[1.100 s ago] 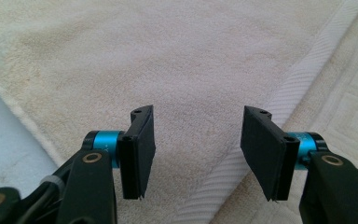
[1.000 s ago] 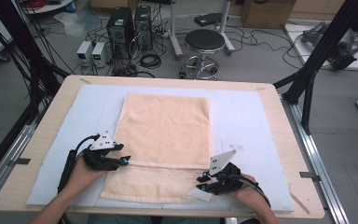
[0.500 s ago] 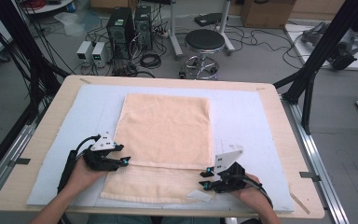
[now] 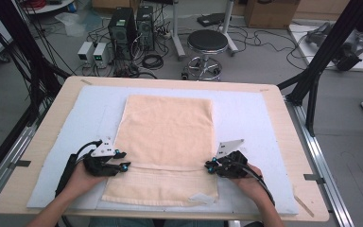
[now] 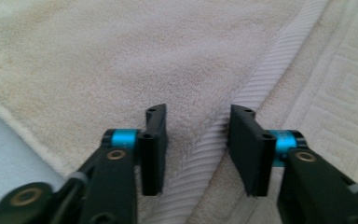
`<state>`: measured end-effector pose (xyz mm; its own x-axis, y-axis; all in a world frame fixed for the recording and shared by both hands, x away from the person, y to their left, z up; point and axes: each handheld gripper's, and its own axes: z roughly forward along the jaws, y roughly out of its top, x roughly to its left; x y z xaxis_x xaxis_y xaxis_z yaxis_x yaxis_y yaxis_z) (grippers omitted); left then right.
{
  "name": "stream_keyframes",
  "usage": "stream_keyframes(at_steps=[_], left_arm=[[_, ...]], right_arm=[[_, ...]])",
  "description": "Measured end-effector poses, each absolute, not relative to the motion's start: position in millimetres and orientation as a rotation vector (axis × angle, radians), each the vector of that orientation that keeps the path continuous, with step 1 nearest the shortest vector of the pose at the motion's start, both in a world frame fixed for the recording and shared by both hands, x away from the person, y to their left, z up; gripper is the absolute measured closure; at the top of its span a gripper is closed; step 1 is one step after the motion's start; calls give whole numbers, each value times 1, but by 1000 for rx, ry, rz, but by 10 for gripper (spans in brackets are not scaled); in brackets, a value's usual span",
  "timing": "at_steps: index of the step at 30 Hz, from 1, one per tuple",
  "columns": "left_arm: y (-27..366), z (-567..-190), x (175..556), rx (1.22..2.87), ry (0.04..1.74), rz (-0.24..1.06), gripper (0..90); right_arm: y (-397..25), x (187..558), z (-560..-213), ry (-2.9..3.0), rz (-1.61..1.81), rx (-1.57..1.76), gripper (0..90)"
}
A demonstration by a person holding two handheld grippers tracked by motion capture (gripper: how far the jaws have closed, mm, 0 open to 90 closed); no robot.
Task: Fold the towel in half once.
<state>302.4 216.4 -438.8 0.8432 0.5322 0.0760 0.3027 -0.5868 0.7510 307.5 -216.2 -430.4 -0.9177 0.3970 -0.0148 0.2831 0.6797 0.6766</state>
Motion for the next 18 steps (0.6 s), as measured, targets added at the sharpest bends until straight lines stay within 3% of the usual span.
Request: stream_keyframes(at_steps=[3, 8, 18], left_arm=[[215, -436, 303, 2240, 611, 398, 741], [219, -429, 303, 2206, 616, 374, 815], [223, -404, 290, 2153, 581, 383, 839]], right_arm=[[-218, 309, -429, 2739, 1086, 576, 852], [-222, 309, -424, 2734, 1134, 596, 852], [-228, 298, -393, 2720, 1216, 572, 853]])
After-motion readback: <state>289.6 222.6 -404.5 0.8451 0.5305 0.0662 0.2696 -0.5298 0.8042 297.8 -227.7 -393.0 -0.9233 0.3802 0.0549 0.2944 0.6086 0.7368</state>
